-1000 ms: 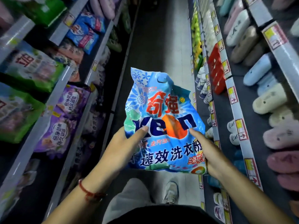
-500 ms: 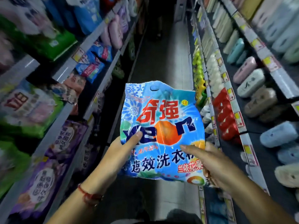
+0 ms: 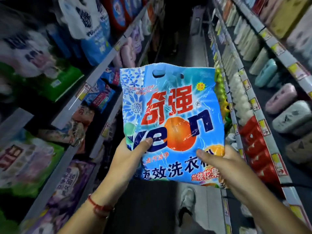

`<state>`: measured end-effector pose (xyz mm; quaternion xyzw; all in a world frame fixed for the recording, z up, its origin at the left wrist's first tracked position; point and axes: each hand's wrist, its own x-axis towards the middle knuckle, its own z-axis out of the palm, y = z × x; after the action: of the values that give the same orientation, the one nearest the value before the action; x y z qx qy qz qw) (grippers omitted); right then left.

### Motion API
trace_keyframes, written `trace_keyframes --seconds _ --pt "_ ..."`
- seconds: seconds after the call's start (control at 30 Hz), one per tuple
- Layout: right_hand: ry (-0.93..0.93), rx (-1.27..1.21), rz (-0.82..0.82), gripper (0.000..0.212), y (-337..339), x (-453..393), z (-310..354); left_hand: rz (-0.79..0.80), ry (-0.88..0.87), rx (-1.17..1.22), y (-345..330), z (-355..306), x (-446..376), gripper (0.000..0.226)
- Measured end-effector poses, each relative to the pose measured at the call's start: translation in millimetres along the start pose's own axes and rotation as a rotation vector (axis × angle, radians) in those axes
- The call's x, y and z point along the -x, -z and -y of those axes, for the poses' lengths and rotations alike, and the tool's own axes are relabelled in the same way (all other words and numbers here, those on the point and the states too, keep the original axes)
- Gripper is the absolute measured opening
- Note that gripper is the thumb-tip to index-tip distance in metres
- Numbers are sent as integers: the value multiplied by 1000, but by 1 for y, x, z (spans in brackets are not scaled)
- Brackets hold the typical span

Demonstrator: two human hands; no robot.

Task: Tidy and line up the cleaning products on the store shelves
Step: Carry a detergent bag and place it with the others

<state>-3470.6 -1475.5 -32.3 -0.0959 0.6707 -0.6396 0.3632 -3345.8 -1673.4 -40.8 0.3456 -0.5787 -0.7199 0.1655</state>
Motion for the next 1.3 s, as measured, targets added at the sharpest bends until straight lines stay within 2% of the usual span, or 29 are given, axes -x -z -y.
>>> trace_keyframes --seconds 0.13,0.27,0.37,0.4,0.57,0.73,0.93,1.03,1.2,1.23,1.3 --pt "18 -88 26 53 33 -63 18 -73 -140 -108 -35 -27 -46 20" --pt "62 -165 116 84 64 -129 48 -98 -276 -213 -77 -65 -90 22" --pt "105 -227 128 52 78 -177 75 -117 -334 -243 -103 -90 -121 25" --pt "119 -227 124 49 79 -191 87 -120 -351 -241 -110 -99 -129 26" --pt "189 -155 169 55 74 -250 134 -222 -395 -235 -122 -131 -175 23" --pt "166 -84 295 44 51 -308 184 -352 -435 -198 -112 -166 -214 21" --pt "246 31 465 40 -7 -367 245 -504 -423 25 -73 -207 -257 16" --pt "417 179 530 51 -39 -395 270 -602 -456 53 -48 -228 -284 14" --pt "586 377 563 86 -83 -455 307 -650 -535 32 -9 -268 -335 17" --pt "608 385 557 86 -92 -467 315 -650 -552 31 -4 -276 -344 17" --pt "648 385 539 71 -109 -491 330 -653 -578 30 6 -288 -363 18"
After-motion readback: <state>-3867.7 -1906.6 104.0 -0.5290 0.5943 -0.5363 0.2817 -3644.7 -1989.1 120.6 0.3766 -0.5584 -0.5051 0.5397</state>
